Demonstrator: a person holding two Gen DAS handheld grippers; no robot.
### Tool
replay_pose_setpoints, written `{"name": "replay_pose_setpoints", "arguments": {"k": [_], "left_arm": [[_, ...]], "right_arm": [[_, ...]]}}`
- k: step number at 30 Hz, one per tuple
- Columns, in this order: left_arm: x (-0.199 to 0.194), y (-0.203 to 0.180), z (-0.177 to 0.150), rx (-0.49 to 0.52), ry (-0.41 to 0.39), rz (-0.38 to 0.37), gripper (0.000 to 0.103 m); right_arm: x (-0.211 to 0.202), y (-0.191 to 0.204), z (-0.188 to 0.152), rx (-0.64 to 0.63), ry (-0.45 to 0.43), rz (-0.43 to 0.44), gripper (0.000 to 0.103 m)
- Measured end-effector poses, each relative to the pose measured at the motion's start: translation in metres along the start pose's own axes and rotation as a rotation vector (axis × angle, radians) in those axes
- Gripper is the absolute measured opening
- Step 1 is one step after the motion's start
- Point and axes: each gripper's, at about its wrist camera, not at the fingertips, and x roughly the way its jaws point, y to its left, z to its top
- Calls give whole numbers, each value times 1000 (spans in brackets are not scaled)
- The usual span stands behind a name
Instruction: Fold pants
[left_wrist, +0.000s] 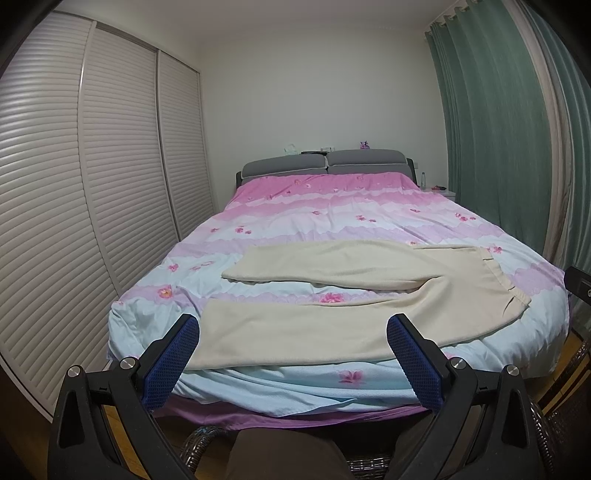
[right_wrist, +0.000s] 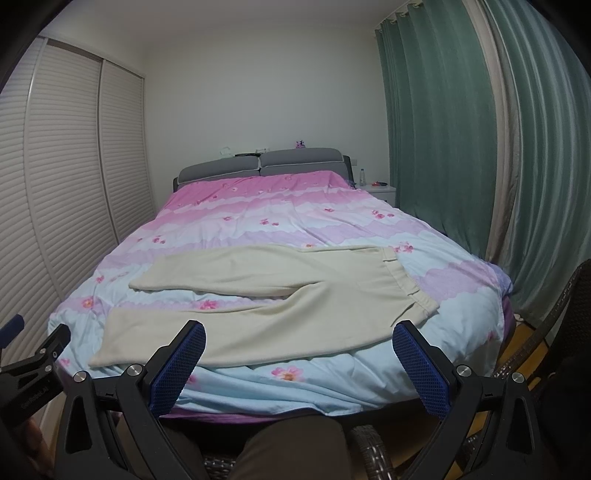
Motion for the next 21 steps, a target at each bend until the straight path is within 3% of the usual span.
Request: {"name": "replay_pose_setpoints", "arguments": {"k": [21], "left_arm": [[2, 0, -2, 4, -1, 7, 103]], "right_arm": [[0, 0, 0, 1, 0, 2, 103]]}}
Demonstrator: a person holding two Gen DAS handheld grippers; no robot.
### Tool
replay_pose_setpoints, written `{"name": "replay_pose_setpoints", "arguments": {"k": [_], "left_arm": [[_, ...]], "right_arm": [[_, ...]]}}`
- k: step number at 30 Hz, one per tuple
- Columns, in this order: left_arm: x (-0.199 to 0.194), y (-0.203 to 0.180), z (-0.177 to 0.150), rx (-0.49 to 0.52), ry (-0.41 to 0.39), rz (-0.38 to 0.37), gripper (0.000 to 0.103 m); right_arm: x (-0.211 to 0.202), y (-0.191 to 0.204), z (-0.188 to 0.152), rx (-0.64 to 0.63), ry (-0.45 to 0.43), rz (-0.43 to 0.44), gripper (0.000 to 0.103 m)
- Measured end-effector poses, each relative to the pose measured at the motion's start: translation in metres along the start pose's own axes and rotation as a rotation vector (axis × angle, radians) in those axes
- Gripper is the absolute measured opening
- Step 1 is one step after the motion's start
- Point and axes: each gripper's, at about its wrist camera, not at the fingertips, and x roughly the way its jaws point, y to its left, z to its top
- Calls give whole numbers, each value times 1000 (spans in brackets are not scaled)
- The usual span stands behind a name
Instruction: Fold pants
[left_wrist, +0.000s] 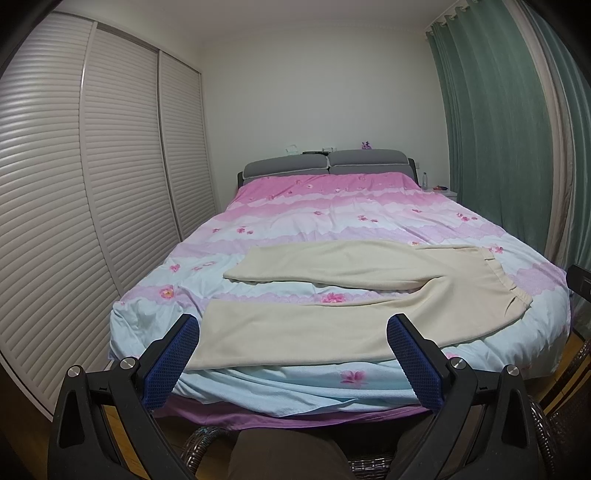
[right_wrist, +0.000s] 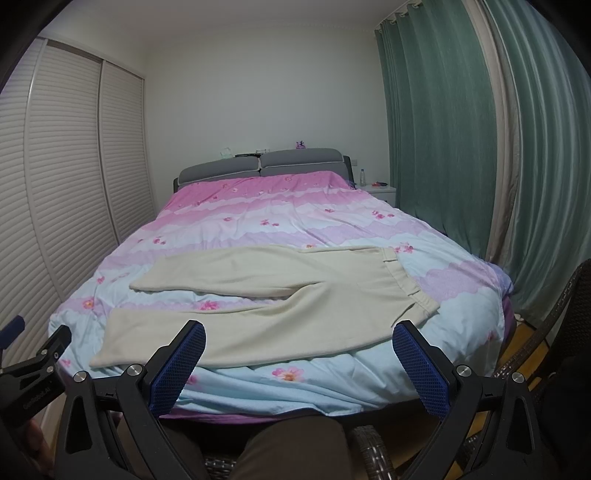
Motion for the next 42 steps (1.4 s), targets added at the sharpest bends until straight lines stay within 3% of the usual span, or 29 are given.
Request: {"name": "replay_pose_setpoints", "arguments": {"k": [33, 42], "left_arm": [[0, -6, -2, 16, 4, -12, 103], [19, -16, 2, 32, -6, -27, 103]], "right_arm": [[1, 5, -3, 0, 8, 3, 103], [25, 7, -5, -24, 14, -20, 103]]}}
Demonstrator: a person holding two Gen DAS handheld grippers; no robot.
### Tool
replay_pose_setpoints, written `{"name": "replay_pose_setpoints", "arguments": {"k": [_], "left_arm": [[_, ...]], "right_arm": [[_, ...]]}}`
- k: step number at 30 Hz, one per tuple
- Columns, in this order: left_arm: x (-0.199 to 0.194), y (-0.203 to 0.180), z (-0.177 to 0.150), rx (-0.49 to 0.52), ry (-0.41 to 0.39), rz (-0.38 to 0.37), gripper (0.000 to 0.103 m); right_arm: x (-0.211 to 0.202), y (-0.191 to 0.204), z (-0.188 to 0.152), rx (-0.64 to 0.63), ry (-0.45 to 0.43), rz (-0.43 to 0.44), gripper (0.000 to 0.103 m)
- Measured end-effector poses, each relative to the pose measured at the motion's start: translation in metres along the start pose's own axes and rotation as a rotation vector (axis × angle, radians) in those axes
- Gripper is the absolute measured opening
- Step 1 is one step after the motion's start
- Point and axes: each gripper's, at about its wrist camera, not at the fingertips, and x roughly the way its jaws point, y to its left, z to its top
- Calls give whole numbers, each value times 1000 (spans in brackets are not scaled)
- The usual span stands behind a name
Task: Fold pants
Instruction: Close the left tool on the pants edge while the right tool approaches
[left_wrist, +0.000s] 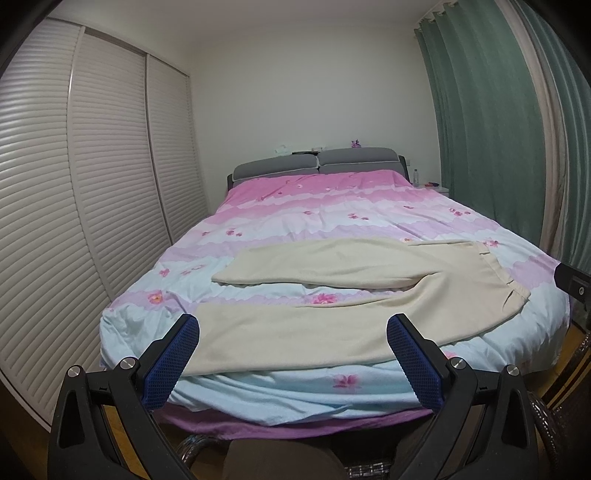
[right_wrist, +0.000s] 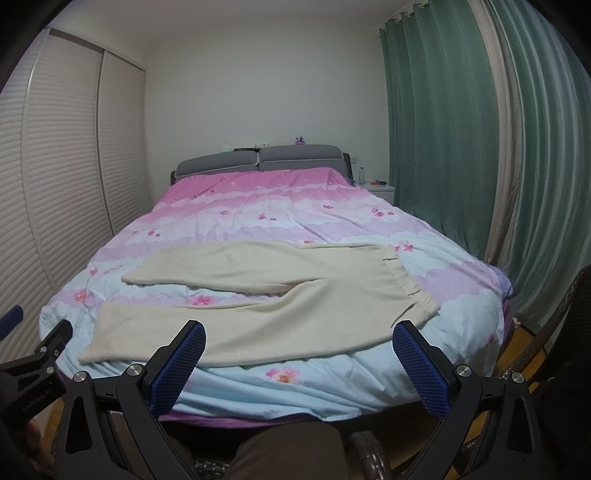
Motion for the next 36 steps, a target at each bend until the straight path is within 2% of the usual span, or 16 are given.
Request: {"name": "replay_pose_setpoints", "arguments": {"k": [10, 21, 25, 32, 36], "left_arm": [[63, 5, 26, 1, 23, 14, 103], [166, 39, 59, -32, 78, 42, 103], [215, 53, 76, -27, 105, 27, 103], [300, 89, 106, 8, 130, 50, 103], [358, 115, 120, 18, 151, 52, 103]], "right_arm": [[68, 11, 29, 24, 21, 48, 103], [171, 57, 89, -49, 14, 98, 103], [220, 83, 116, -77, 19, 168, 103], [304, 148, 155, -106, 27, 327, 103], [354, 187, 167, -167, 55, 374, 102]]}}
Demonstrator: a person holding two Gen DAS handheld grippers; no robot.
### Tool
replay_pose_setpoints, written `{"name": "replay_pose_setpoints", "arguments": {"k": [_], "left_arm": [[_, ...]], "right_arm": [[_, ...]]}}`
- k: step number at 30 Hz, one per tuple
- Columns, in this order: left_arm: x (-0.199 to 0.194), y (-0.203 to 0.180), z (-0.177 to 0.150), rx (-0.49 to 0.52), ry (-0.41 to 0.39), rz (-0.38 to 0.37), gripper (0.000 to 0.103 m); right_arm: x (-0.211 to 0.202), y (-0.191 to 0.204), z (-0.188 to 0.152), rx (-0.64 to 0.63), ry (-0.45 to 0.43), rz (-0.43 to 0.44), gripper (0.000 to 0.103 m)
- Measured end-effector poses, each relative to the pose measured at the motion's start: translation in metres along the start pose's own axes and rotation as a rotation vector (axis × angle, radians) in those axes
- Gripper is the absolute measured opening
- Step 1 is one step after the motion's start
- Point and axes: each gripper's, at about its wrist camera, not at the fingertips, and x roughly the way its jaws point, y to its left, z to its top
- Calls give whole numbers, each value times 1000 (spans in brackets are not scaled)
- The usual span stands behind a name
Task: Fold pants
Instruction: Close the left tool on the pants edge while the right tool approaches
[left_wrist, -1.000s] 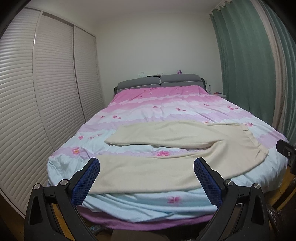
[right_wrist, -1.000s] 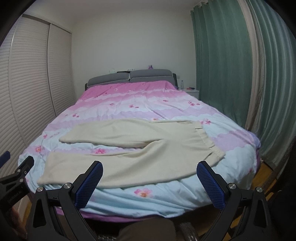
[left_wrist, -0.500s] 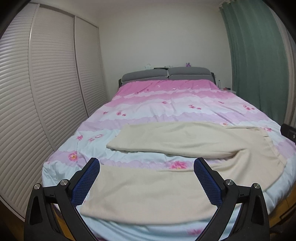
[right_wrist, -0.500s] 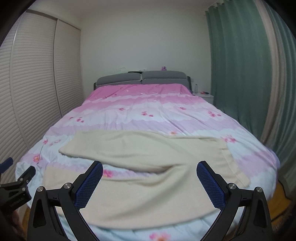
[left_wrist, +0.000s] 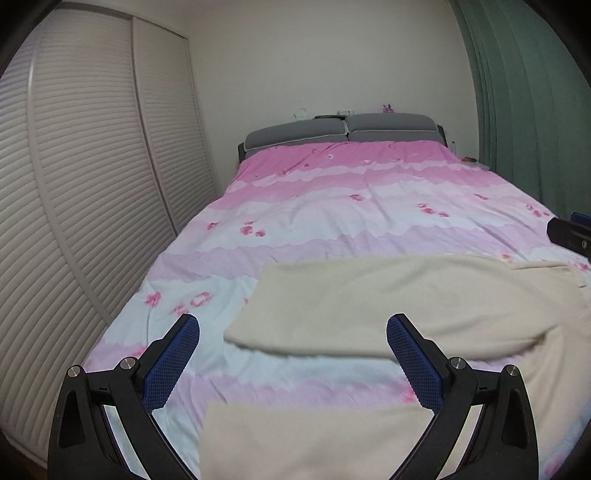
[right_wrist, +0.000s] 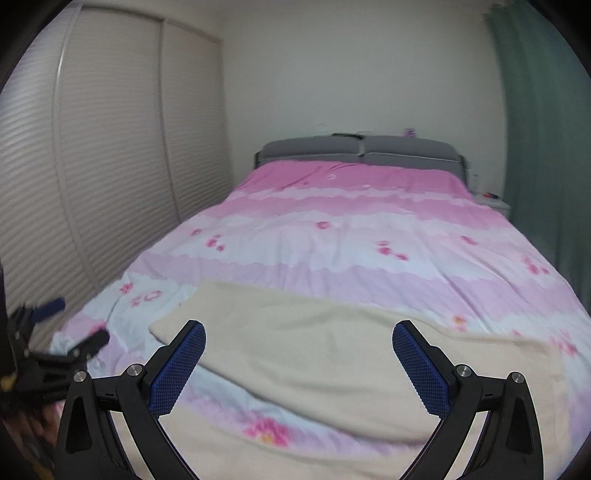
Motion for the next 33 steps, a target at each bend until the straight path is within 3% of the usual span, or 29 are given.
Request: {"name": "replay_pose_setpoints", "arguments": {"k": [4, 7, 10, 14, 26, 29, 30, 33], "left_arm": [[66, 18, 15, 26, 54, -57, 102], [122, 30, 21, 49, 98, -91, 96], [175, 38, 23, 80, 144, -111, 90], [240, 52, 28, 85, 201, -140, 90], [393, 69, 37, 13, 407, -197, 74], [419, 72, 33, -1, 444, -215, 67], [428, 72, 32, -8, 457, -234, 59], [445, 69, 25, -19, 487, -266, 55]], "right_arm": [[74, 13, 19, -59, 58, 42, 102], [146, 21, 31, -75, 148, 99, 102], [198, 29, 31, -113, 210, 119, 102], [259, 37, 28, -187, 254, 121, 102], [378, 22, 21, -213, 379, 128, 101], [392, 27, 18, -245, 409, 138, 93], [397, 28, 17, -254, 423, 146, 90], [411, 30, 11, -281, 464, 172, 83]]}}
